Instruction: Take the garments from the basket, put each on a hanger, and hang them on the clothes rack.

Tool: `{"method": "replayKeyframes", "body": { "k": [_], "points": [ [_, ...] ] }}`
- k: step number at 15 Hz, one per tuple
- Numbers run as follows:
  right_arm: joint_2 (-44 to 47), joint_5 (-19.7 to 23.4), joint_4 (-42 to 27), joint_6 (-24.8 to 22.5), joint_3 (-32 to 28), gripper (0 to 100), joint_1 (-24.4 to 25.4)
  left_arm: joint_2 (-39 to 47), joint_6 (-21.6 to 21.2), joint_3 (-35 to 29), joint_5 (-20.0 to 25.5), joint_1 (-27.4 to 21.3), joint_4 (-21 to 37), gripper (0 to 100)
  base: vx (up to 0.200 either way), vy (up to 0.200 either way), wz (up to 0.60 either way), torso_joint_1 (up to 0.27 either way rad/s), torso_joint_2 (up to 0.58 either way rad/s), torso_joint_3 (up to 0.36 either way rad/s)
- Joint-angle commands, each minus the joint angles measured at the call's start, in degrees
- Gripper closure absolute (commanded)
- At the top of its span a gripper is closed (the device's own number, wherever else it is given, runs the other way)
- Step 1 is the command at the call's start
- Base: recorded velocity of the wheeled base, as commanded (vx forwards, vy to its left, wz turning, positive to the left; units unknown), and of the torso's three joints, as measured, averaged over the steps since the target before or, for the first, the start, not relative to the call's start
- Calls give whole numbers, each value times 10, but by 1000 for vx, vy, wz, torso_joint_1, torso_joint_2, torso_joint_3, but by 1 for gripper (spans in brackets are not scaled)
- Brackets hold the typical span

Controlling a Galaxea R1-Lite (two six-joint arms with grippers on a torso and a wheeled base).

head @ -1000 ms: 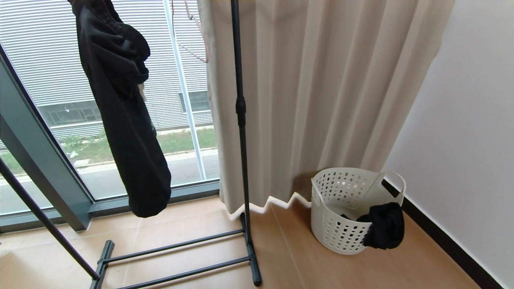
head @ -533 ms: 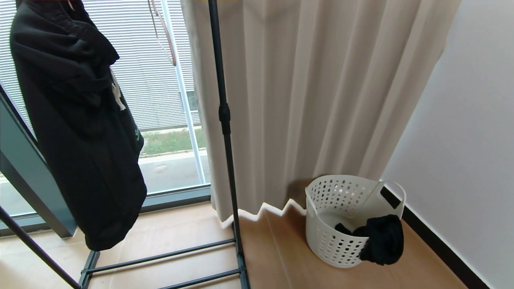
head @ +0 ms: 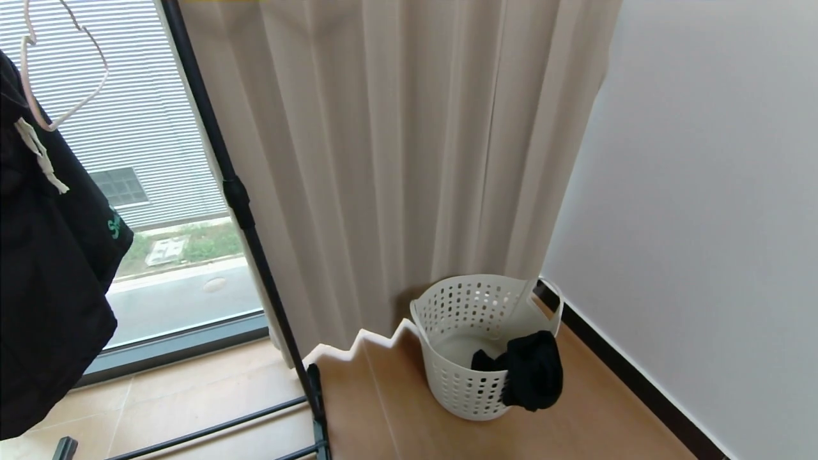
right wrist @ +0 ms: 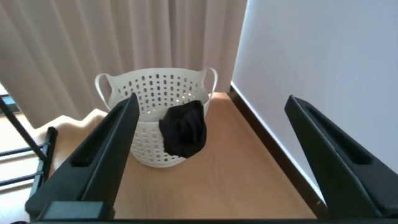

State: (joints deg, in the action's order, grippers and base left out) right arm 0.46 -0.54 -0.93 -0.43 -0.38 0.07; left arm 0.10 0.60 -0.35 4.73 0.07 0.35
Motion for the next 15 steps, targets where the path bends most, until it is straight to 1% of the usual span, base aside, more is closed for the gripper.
{"method": "replayKeyframes", "body": {
  "k": [1,2,5,8,15],
  "points": [
    [1,0,0,0,0,0,0,0,0,0,0,0,0,0,200,-200,0,7,2,2],
    [1,0,0,0,0,0,0,0,0,0,0,0,0,0,200,-200,0,-2,7,2],
    [1,-1,0,0,0,0,0,0,0,0,0,0,0,0,200,0,0,-4,1,-2],
    [0,-1,0,0,0,0,0,0,1,0,0,0,0,0,200,0,-600,2,4,2],
    [1,0,0,0,0,0,0,0,1,0,-1,0,0,0,0,0,0,0,0,0]
  ]
}}
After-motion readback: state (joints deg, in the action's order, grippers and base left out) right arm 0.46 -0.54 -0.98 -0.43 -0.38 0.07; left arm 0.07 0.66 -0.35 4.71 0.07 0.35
